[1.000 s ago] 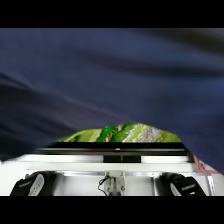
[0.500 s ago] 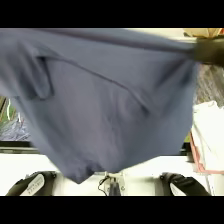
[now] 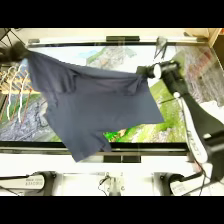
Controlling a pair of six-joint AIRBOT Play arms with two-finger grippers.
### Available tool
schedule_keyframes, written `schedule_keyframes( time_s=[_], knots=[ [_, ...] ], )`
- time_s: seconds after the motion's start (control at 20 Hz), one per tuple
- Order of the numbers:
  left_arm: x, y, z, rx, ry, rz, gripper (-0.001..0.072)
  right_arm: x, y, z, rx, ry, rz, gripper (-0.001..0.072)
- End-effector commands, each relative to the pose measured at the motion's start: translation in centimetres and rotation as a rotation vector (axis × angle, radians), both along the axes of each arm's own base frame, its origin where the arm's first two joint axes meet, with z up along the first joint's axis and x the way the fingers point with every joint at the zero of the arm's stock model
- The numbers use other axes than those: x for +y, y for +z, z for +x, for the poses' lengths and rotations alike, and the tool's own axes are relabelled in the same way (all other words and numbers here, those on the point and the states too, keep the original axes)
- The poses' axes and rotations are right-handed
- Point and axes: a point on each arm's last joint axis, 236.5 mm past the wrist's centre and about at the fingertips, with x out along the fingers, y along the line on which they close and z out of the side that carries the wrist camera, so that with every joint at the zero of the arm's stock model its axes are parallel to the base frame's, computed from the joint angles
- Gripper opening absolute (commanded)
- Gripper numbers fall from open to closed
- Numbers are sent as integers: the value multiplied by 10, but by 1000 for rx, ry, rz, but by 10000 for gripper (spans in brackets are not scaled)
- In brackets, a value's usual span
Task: Fold the shirts.
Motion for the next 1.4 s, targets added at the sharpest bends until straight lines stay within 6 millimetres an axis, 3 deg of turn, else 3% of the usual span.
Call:
schedule_keyframes(
  time_s=[0.0, 0.1, 0.15, 0.2, 0.25, 0.3, 0.35, 0.4, 0.45, 0.5, 0.6, 0.7, 0.85, 1.05, 1.15, 1.35],
  knots=[
    [-36, -80, 18, 149, -59, -45, 32, 25, -67, -5, 146, -35, 130, 78],
    [-59, -116, 7, 273, -107, -79, 32, 32, -80, -14, 203, -45, 166, 78],
    [-70, -132, -4, 346, -137, -95, 49, 34, -78, -15, 206, -46, 175, 126],
    [-76, -142, -16, 408, -161, -107, 240, 32, -69, -15, 196, -48, 182, 357],
    [-76, -145, -29, 466, -182, -117, 606, 27, -51, -15, 170, -34, 172, 599],
    [-69, -140, -44, 523, -210, -122, 706, 16, -29, -15, 135, -6, 142, 604],
    [-56, -131, -59, 576, -230, -129, 705, -4, 0, -19, 98, 24, 84, 603],
    [-41, -122, -79, 645, -251, -136, 655, -32, 26, -28, 77, 37, 6, 603],
    [-27, -119, -112, 758, -271, -154, 426, -68, 44, -41, 92, 22, -79, 603],
    [-17, -116, -142, 853, -273, -176, 376, -108, 53, -64, 158, -18, -150, 603],
    [-5, -115, -182, 889, -223, -183, 383, -161, 45, -112, 349, -30, -172, 603],
    [-8, -137, -221, 872, -133, -180, 391, -186, 24, -161, 550, 4, -80, 603],
    [-45, -204, -299, 888, -55, -278, 391, -188, 3, -193, 663, -2, 92, 603],
    [-82, -266, -365, 950, -3, -403, 391, -171, -12, -193, 662, 11, 161, 603],
    [-82, -282, -371, 948, 27, -402, 391, -168, -18, -189, 650, 12, 159, 603],
    [-76, -286, -346, 846, 68, -369, 390, -160, -29, -188, 647, 24, 156, 603]
  ],
)
